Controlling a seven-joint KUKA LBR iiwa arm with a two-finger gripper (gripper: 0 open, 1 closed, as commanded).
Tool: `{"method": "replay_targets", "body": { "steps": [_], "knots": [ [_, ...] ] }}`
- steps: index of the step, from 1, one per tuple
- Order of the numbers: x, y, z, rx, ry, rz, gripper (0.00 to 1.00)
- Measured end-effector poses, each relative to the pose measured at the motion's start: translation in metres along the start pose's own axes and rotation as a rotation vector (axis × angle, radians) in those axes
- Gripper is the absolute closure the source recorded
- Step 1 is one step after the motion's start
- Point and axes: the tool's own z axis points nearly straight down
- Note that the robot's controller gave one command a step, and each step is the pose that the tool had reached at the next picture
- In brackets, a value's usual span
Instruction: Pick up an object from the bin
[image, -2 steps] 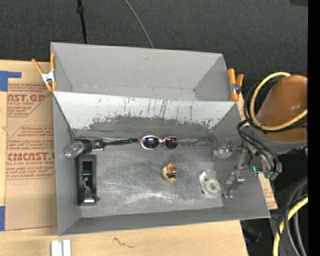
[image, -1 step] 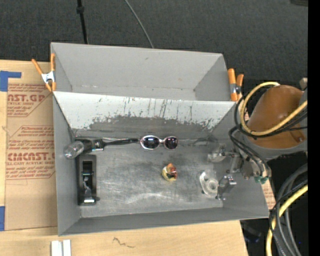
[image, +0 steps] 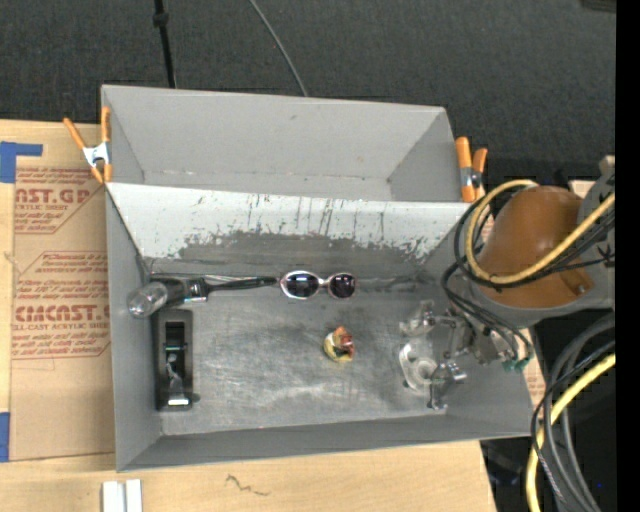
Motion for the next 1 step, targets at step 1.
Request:
{"method": "replay_targets", "body": {
  "steps": [1],
  "knots": [
    [-0.0095, -0.0341, 0.0530, -0.009, 0.003, 0.017, 1.00]
  ]
}}
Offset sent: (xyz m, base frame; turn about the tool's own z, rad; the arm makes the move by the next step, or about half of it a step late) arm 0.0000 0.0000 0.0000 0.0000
